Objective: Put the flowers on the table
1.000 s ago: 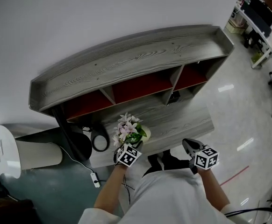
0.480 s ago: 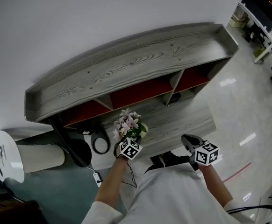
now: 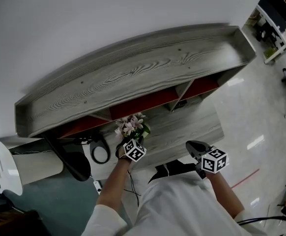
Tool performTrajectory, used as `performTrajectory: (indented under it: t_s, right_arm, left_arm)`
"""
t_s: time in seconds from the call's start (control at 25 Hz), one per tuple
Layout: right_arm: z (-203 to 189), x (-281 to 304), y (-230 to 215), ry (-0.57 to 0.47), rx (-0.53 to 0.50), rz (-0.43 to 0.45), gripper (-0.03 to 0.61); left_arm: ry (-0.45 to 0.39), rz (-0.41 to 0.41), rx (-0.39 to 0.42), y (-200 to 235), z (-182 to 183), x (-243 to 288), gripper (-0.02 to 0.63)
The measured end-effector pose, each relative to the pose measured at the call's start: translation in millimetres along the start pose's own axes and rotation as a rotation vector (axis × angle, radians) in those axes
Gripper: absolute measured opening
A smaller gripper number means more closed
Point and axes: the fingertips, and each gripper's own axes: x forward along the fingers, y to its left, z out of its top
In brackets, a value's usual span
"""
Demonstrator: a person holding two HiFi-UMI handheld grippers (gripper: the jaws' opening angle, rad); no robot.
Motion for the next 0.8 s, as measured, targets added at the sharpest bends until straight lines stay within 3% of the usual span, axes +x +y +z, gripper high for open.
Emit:
performTrajectory:
  t_s: [0.28, 0.8]
  right_arm:
    - [1, 2, -5, 0.016, 0.009, -0.01, 0.02]
    - [-6, -12, -26, 0.017, 0.06, -0.064, 0.02]
  left_arm:
    - [0.024, 0.051, 0.077, 19, -1, 22, 0.055]
    - [0.065, 0.032, 0.192, 16, -7, 47, 0.057]
